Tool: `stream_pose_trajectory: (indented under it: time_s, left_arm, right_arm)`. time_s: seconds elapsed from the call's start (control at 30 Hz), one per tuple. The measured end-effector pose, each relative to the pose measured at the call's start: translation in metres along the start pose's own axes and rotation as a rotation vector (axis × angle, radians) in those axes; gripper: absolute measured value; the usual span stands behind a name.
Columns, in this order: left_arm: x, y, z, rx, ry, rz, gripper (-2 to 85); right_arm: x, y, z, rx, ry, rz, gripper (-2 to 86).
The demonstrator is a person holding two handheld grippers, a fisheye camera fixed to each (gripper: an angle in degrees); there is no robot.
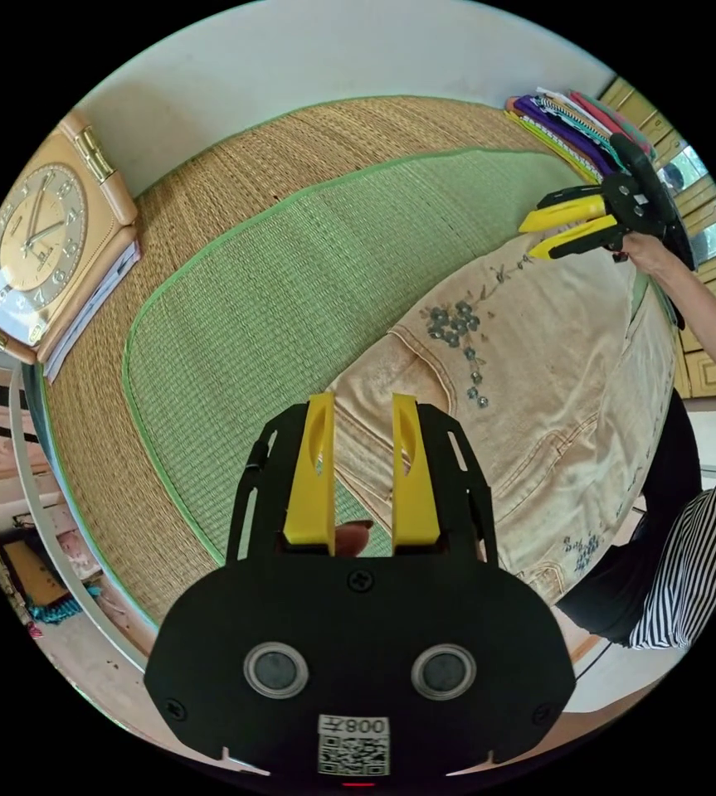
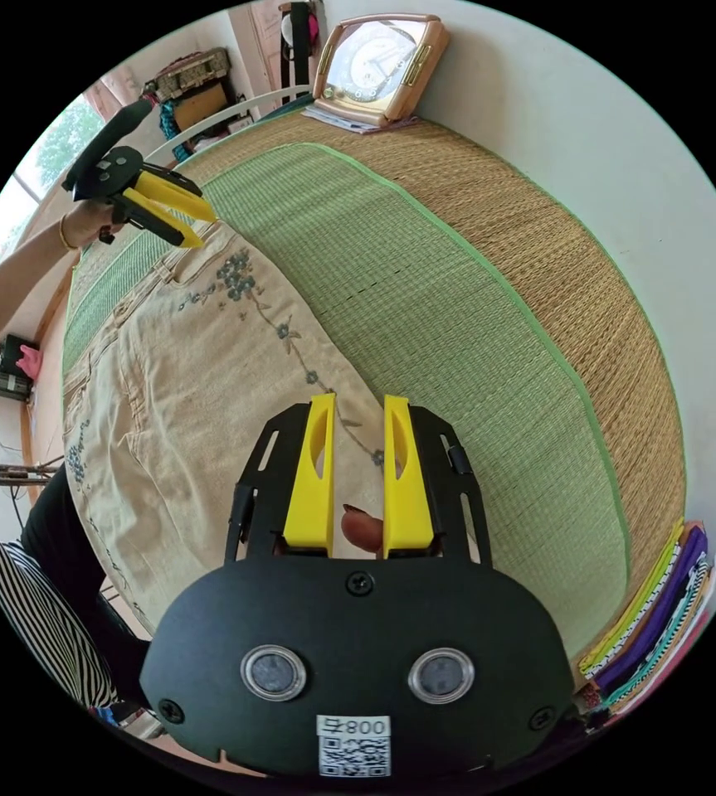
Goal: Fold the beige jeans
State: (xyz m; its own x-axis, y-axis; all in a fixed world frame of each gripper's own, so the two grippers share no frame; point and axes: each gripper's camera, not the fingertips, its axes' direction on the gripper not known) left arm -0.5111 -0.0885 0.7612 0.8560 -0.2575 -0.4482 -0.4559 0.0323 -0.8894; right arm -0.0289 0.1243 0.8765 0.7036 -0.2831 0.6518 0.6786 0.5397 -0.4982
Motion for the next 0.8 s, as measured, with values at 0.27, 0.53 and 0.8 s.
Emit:
stream_pose_trajectory:
  time_s: [0.27, 0.53, 0.8]
  left_arm:
    - [0.014, -0.059, -0.022, -0.008, 0.034, 0.042, 11.2]
    - [0.033, -0.136, -0.013, -0.152, 0.0, 0.064, 11.4]
    - [0.059, -0.189, -0.026, -0.188, -0.052, 0.091, 6.5]
  right_arm:
    - [-0.006, -0.006, -0.015, -0.007, 0.009, -0.01, 9.0]
    - [-0.012, -0.008, -0.022, -0.049, -0.003, -0.005, 8.8]
    - [-0.021, -0.005, -0.031, -0.054, -0.008, 0.017, 8.0]
